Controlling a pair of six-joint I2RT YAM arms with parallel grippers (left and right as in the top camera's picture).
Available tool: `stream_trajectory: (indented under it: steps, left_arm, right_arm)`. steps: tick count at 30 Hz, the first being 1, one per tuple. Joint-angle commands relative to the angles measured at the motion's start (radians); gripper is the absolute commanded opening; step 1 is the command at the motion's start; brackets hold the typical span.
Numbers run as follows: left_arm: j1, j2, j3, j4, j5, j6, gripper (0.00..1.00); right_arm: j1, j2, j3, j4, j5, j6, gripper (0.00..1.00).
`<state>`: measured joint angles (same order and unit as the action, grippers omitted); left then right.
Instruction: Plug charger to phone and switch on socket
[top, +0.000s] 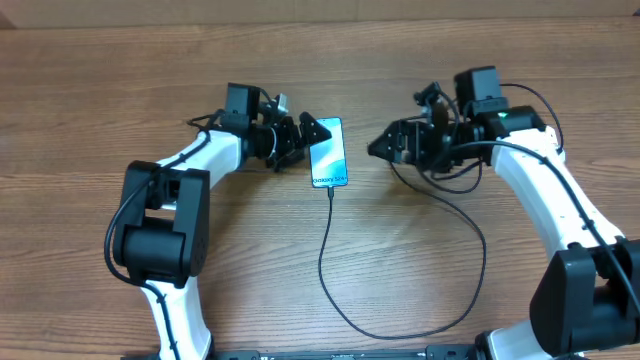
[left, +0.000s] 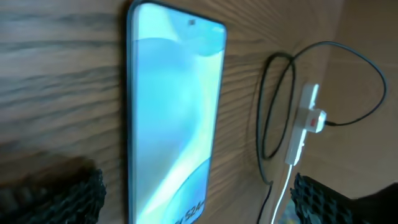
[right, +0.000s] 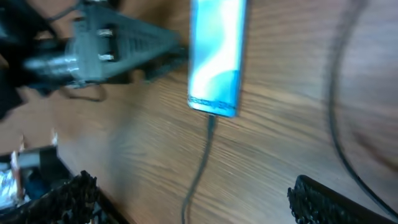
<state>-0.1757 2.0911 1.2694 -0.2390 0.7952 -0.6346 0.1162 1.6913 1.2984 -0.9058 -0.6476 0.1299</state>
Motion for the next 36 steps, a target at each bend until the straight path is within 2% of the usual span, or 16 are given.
stream_trajectory:
  steps: [1,5,10,14,18,21,26,36]
  left_arm:
    - [0.037,-0.043,0.035,-0.115,-0.091,0.130,1.00]
    - [0.039,-0.171,0.079,-0.268,-0.187,0.263,1.00]
    - [0.023,-0.348,0.080,-0.370,-0.261,0.387,1.00]
    - [0.018,-0.458,0.080,-0.431,-0.251,0.458,1.00]
    - [0.018,-0.528,0.080,-0.471,-0.158,0.529,1.00]
    - [0.018,-0.563,0.080,-0.483,-0.091,0.547,1.00]
    - [0.018,-0.577,0.080,-0.494,-0.061,0.545,1.00]
    - [0.018,-0.577,0.080,-0.503,-0.042,0.541,1.00]
  right_arm:
    - [-0.084,-0.049,0.073,-0.064,0.144,-0.008,1.00]
    - [-0.196,-0.094,0.105,-0.122,0.232,-0.008,1.00]
    - [-0.388,-0.130,0.105,-0.133,0.295,0.019,1.00]
    - [-0.543,-0.130,0.105,-0.140,0.444,0.108,1.00]
    - [-0.663,-0.130,0.105,-0.117,0.544,0.159,1.00]
    - [-0.729,-0.128,0.103,-0.083,0.588,0.189,1.00]
    - [-0.793,-0.105,0.103,-0.029,0.597,0.190,1.00]
    - [-0.811,0.097,0.102,0.075,0.612,0.211,1.00]
